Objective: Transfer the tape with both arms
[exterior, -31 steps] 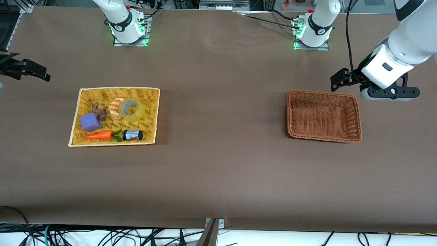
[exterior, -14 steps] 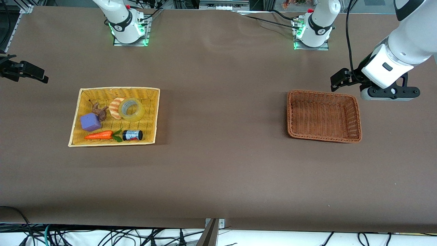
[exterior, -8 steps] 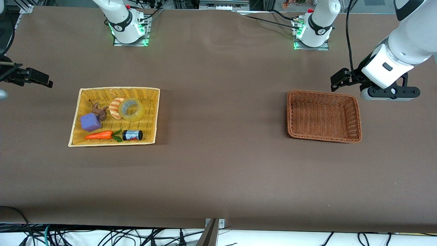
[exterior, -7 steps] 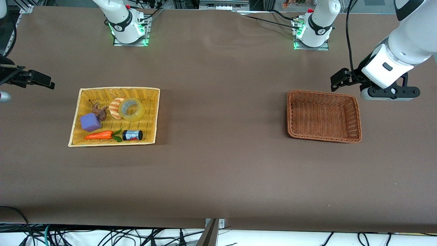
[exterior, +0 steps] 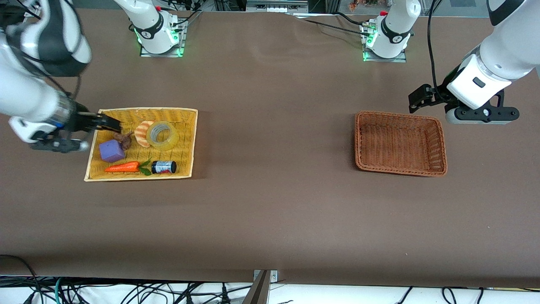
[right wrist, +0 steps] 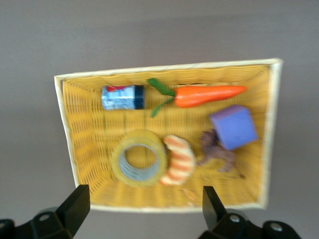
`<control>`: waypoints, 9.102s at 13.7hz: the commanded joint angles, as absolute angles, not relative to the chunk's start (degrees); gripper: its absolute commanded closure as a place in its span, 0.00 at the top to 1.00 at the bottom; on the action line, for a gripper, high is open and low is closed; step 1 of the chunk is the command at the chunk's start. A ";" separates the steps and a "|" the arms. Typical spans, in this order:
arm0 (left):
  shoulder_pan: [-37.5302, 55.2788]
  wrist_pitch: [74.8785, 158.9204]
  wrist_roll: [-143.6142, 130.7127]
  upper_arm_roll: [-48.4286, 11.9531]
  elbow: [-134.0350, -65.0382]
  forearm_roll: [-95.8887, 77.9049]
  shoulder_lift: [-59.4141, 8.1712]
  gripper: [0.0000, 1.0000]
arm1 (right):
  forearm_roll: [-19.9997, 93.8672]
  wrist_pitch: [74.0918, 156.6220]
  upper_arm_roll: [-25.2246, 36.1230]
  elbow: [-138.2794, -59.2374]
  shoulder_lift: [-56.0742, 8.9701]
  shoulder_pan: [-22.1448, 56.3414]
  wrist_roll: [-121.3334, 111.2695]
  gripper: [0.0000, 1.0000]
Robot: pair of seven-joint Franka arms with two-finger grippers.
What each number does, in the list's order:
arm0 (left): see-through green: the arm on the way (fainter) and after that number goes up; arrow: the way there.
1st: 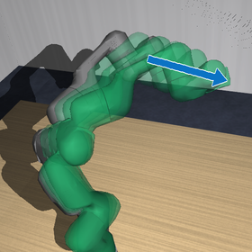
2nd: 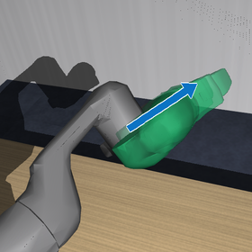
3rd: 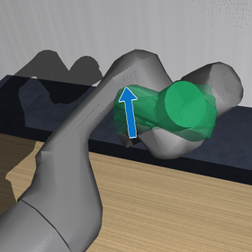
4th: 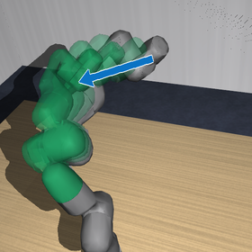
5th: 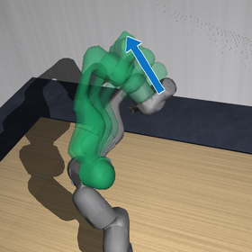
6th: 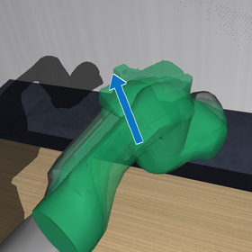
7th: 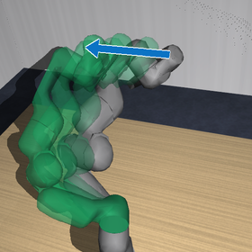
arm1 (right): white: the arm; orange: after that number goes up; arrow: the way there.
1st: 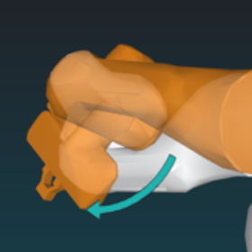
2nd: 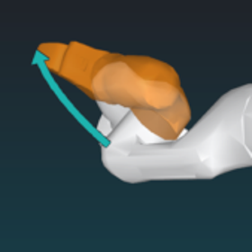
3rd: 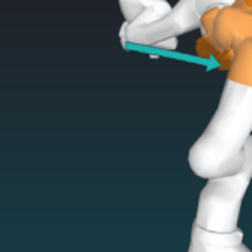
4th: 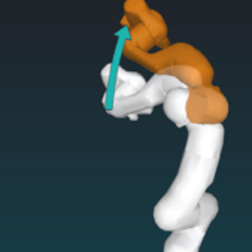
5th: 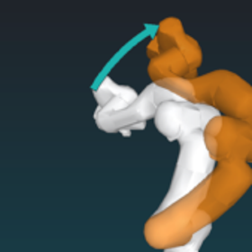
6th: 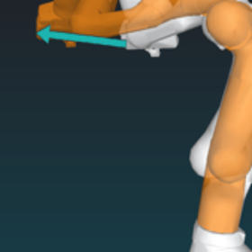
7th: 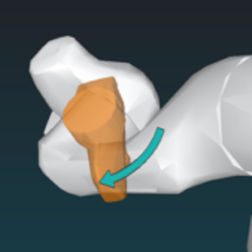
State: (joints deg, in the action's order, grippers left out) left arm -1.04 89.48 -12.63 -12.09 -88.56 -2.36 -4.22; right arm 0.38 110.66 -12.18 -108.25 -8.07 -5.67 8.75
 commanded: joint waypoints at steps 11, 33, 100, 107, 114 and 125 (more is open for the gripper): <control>-0.97 88.86 -12.30 -12.13 -88.59 -0.88 -3.52 1.00 | 0.53 146.33 -17.23 -135.97 -11.51 -3.52 17.31 1.00; -0.97 88.86 -12.39 -11.95 -88.59 -0.88 -3.52 1.00 | 0.00 122.47 -21.69 -115.35 -11.95 -3.25 17.73 0.00; 28.74 141.07 -38.93 -13.18 -110.30 -18.63 -33.31 0.00 | -1.84 89.91 -6.68 -87.72 -5.35 -12.39 -7.82 1.00; 27.69 135.28 -38.32 -12.57 -110.30 -17.84 -28.93 0.00 | -1.76 90.61 -6.94 -87.36 -5.80 -12.13 -7.47 1.00; 14.53 116.22 -25.09 -12.83 -111.18 -7.47 -13.73 0.00 | -1.05 90.79 -7.12 -86.66 -6.24 -12.04 -7.74 1.00; 0.35 109.25 -1.24 -12.83 -113.55 6.32 -17.91 0.00 | -1.05 90.70 -7.03 -86.66 -6.24 -12.13 -7.82 1.00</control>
State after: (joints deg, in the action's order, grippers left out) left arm 1.07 109.01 -2.91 -12.15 -113.88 3.89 -16.19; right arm -1.17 91.45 -6.99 -88.18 -5.69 -12.11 -7.33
